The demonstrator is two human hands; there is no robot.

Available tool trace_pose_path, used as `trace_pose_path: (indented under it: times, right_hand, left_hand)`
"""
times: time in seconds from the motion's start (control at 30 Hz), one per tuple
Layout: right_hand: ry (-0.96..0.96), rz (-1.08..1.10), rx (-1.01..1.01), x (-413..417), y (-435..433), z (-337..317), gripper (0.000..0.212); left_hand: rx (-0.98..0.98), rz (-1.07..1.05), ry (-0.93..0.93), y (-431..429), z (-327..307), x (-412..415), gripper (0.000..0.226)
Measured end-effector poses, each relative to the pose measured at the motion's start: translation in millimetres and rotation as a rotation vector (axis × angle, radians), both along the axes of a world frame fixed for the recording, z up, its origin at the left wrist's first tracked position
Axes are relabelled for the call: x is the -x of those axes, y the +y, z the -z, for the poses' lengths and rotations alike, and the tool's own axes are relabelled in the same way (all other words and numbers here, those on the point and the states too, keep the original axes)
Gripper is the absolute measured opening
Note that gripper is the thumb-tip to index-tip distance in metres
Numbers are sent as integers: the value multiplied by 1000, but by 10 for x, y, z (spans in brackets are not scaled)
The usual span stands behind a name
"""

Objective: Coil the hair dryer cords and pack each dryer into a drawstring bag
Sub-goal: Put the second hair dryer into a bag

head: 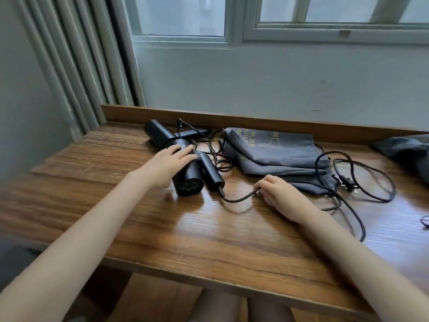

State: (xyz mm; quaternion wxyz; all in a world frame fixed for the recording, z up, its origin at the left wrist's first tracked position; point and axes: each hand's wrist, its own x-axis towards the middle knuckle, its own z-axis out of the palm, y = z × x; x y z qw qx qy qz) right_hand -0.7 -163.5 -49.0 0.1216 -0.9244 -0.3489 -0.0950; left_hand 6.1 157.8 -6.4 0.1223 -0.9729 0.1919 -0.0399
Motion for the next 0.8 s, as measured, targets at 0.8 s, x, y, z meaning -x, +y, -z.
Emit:
trace_pose_path:
  times: [0.8]
  right_hand:
    - [395, 159, -944, -145, -248, -761, 42]
  left_hand:
    - [1515, 247, 711, -1171, 26, 216, 64]
